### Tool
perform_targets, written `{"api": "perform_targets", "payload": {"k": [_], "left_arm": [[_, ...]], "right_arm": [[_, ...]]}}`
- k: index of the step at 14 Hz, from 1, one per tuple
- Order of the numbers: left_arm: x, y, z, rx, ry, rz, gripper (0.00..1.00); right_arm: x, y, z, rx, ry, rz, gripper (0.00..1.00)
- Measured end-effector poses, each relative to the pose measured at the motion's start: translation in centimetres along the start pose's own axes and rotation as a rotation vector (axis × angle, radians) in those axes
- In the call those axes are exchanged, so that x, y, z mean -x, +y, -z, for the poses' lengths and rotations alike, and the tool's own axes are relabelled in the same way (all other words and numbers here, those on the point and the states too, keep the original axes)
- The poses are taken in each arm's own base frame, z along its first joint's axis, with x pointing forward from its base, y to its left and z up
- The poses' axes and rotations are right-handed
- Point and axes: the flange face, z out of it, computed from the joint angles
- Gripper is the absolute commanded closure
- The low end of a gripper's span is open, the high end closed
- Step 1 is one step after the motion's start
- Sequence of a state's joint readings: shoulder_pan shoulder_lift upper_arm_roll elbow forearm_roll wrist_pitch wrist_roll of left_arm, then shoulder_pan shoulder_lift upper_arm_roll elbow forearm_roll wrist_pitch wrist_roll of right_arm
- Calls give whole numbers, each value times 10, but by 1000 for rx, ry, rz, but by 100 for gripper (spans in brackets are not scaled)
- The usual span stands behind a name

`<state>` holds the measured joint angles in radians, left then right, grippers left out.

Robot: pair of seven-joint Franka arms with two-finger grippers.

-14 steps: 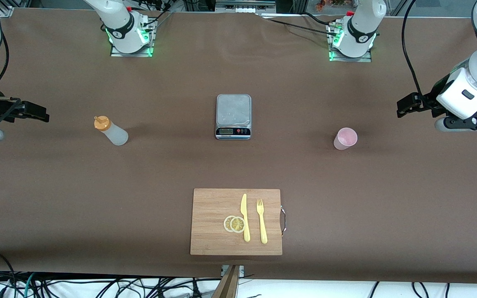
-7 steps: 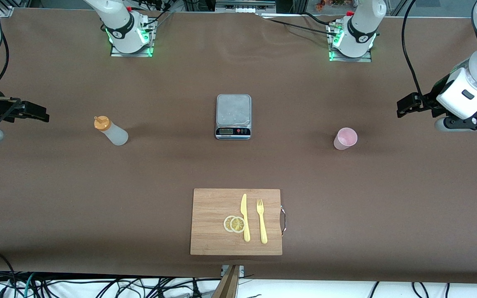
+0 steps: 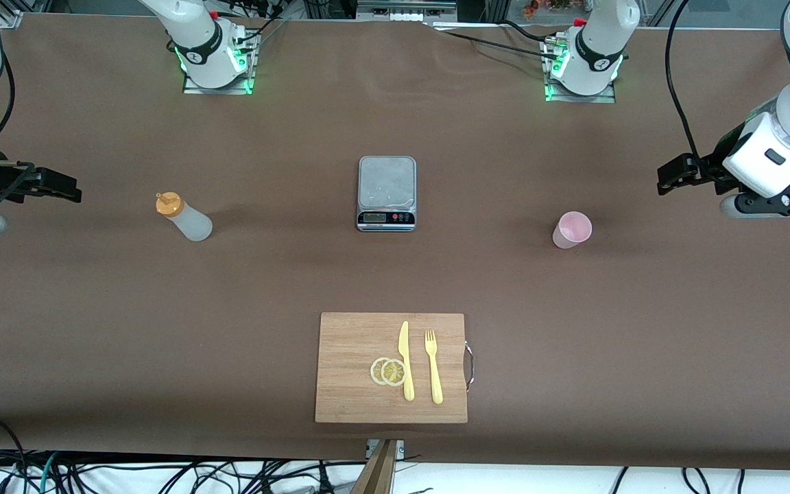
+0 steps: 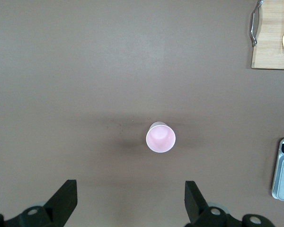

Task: Add sauce to pink cup with both arms

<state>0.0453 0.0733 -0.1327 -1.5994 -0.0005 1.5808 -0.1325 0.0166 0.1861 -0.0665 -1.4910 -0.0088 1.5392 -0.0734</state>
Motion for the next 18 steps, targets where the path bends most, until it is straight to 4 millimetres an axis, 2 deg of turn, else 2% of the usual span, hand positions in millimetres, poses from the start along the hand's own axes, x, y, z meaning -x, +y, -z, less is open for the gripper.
{"api": "perform_targets", "payload": {"k": [6,8,12,16,18], "left_arm": [[-7,6,-13,0,-19,-11,0],[-19,10,-37,-29,-54,-25,0],[-35,31,-77,-68,-106,-70,0],[-51,11,-99,-49,-82,-40,0],[-53,11,-138,-42,-43,-43,0]], "right_arm": [[0,1,0,0,0,-2,0],[0,1,0,0,0,-2,0],[0,1,0,0,0,-2,0],[0,1,0,0,0,-2,0],[0,1,0,0,0,-2,0]]}}
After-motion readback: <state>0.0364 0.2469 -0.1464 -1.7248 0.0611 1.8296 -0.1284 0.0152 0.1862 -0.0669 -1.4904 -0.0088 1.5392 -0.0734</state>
